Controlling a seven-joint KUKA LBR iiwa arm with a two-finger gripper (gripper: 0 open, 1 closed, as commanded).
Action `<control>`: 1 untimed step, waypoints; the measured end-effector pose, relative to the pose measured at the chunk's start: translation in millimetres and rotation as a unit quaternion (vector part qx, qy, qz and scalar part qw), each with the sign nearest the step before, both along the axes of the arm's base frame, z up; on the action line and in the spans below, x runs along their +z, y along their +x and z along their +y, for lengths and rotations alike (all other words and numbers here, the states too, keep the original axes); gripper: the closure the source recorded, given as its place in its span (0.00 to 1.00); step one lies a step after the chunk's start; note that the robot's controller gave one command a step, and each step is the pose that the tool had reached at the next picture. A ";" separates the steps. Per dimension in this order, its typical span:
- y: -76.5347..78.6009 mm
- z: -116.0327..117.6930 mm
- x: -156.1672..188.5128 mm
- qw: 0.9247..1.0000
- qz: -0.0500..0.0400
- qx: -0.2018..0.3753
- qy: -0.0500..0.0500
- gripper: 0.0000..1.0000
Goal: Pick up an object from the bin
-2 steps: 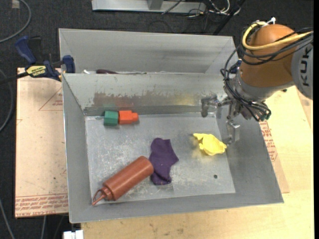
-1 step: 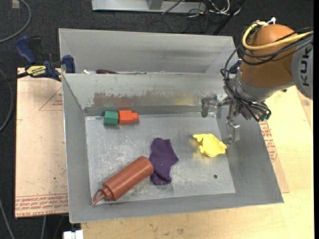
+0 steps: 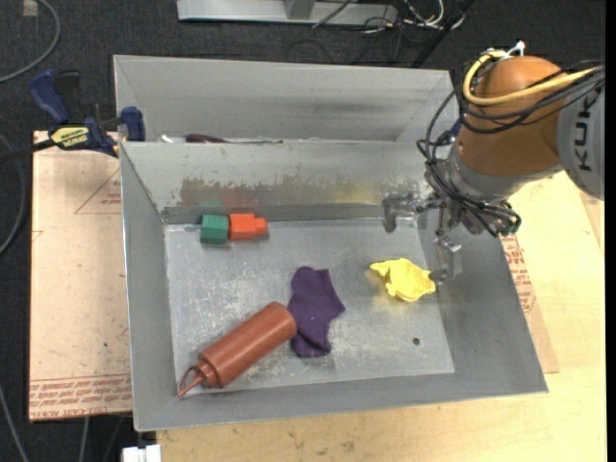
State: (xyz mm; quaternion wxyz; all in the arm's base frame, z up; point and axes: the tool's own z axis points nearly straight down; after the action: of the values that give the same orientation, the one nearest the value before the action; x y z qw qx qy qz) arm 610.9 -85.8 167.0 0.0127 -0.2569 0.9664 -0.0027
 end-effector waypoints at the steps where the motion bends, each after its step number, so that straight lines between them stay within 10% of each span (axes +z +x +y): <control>1: -3.2 -1.1 -44.0 0.989 0.002 0.148 -0.003 0.00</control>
Offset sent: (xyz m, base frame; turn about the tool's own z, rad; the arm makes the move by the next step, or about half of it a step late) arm -0.0109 0.0036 -0.0919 -0.2451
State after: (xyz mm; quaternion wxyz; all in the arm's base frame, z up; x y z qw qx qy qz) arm 607.7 -86.8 123.0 0.0107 -0.3967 0.9179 -0.0028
